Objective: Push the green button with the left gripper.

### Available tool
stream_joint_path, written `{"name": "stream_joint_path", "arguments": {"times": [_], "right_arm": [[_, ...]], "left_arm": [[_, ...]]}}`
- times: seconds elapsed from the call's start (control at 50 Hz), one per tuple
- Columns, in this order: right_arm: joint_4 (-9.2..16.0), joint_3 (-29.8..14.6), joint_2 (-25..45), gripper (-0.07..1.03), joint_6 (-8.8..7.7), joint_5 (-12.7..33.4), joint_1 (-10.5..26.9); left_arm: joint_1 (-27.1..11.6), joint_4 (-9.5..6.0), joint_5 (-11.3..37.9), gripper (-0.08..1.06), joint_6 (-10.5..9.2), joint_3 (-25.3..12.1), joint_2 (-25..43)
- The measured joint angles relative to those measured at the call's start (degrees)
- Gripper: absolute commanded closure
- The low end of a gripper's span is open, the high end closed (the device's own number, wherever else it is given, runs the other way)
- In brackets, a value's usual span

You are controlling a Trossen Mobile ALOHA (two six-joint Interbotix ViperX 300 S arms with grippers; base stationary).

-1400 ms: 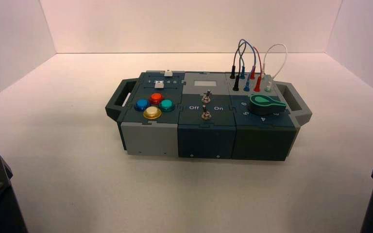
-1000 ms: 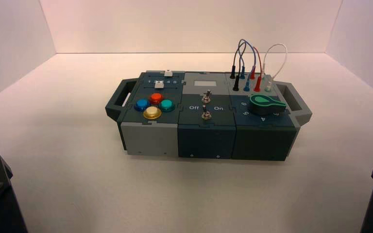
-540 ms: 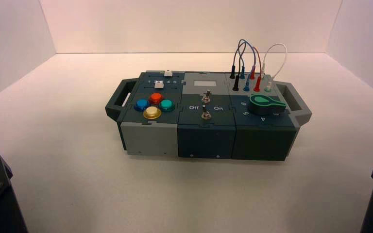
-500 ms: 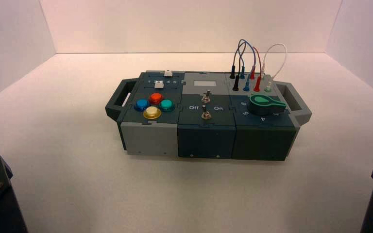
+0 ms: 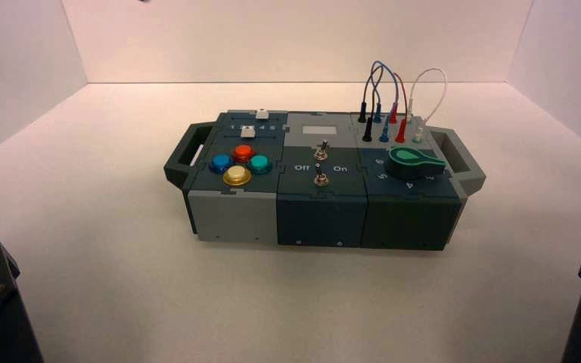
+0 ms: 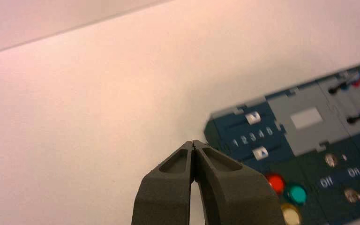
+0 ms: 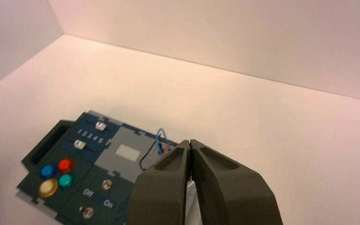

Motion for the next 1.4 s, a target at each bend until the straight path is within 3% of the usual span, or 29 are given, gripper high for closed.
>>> {"name": "stream_joint_path", "arguments": {"times": [0.2, 0.46, 0.92, 1.12, 1.4], "right_arm": [[0.3, 0.0, 3.3, 0.99, 0.00, 0.1, 5.0], [0.2, 0.0, 8.2, 0.99, 0.00, 0.1, 10.5], [0.2, 0.0, 11.8, 0.99, 0.00, -0.1, 11.2], [0.2, 0.0, 13.9, 0.99, 0.00, -0.1, 11.3], [0.2, 0.0, 14.5, 0.99, 0.00, -0.3, 11.2]], "left_arm": [[-6.0, -0.26, 2.1, 1.00, -0.70, -1.0, 2.9], [-12.0, -2.20, 3.8, 1.01, -3.34, -2.5, 7.6], [-19.2, -2.72, 3.7, 1.01, -6.42, -6.7, 21.4], [-22.2, -4.31, 3.2, 1.01, -6.42, -7.9, 26.3], [-23.5, -5.10, 2.7, 1.01, -6.42, -7.9, 29.2]]}}
